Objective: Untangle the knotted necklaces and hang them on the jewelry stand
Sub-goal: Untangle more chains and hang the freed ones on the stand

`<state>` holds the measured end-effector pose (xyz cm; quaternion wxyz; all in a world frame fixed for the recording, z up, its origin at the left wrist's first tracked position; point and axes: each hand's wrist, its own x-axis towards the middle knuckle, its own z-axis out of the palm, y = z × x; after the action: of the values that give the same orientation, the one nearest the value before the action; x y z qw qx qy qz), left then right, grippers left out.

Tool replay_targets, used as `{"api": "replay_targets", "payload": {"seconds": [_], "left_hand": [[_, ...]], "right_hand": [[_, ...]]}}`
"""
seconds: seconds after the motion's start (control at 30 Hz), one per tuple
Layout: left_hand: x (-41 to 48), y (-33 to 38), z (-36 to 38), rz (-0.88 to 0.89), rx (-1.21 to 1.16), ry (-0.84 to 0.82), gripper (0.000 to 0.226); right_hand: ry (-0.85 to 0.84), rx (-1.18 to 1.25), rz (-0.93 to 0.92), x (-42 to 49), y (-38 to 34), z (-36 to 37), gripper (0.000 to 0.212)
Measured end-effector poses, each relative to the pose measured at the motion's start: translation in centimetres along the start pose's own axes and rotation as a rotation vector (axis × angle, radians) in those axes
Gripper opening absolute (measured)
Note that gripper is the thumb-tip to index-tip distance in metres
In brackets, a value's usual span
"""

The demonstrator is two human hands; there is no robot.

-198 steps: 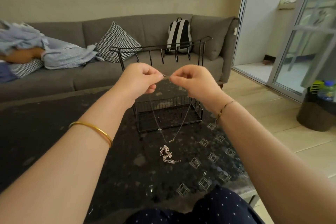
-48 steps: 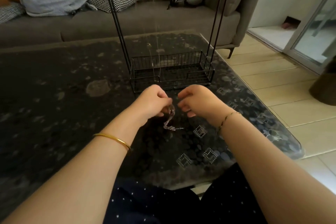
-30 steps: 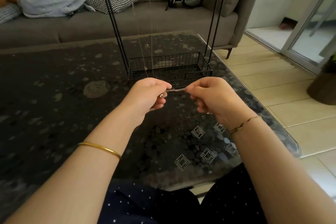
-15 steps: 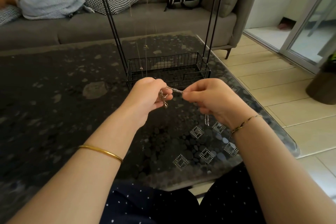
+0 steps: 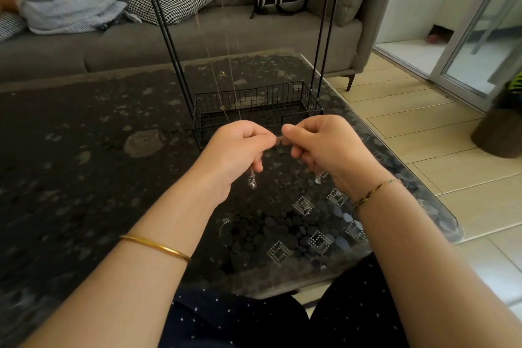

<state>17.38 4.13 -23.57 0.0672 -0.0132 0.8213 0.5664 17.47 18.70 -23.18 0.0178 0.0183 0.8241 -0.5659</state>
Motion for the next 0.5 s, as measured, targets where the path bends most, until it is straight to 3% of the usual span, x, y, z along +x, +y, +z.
{"api": "replay_targets", "payload": {"seconds": [0.1,0.23,0.5], "left_hand": [[-0.04,0.23,0.08,-0.004,-0.041,0.022,0.012],[-0.11,0.5,0.17,-0.019,-0.134,0.071,0.012],[-0.08,0.99,0.25,-0.11,-0.389,0.066,0.014]], "right_hand": [[-0.048,0.079,0.049,0.0,0.06,-0.09,0.026],[-0.108,0.101,0.056,-0.11,0.08,-0.21,0.009],[0.016,0.029,-0.013,-0.23,-0.08,-0.17,0.021]]}}
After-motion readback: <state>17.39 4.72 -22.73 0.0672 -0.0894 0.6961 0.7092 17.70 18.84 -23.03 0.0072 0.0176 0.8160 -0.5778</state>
